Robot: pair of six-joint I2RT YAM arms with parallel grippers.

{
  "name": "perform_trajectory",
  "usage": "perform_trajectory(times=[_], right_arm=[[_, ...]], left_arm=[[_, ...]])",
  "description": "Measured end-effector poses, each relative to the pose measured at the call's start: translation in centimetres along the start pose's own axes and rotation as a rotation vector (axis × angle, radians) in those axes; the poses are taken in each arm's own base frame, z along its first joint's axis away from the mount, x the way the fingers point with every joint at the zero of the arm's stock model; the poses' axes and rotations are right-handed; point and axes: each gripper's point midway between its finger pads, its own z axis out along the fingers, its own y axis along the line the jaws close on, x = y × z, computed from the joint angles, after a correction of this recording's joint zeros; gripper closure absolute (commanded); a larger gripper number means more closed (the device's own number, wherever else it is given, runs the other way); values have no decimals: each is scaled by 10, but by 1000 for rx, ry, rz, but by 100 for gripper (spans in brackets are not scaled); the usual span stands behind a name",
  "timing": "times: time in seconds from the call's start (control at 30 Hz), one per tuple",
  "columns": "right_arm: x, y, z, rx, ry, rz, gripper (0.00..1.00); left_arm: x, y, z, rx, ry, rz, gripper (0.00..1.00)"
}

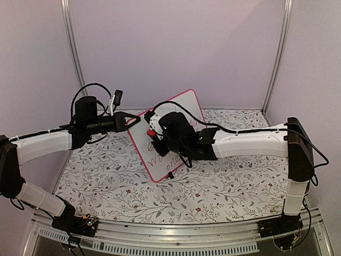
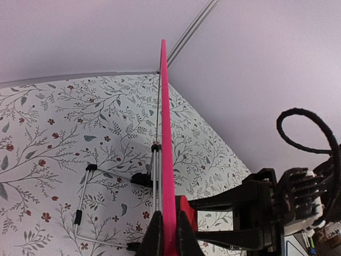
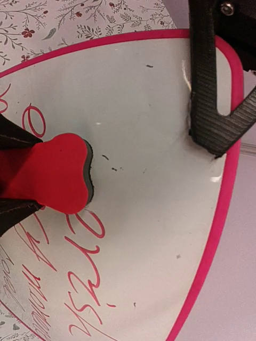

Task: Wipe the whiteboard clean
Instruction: Erase the whiteboard at the center of the board.

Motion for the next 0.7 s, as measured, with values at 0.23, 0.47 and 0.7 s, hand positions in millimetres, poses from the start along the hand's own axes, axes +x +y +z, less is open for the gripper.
perform_trajectory(times=[0.23, 0.47, 0.7], right_arm=[[30, 2, -3, -12, 53, 10, 75], [32, 2, -3, -14, 60, 14, 74], [11, -8, -5, -4, 50, 15, 74]], left_arm=[[0, 0, 0, 0, 0, 0, 100], [0, 0, 0, 1, 0, 1, 100], [0, -1, 0, 4, 1, 2, 100]])
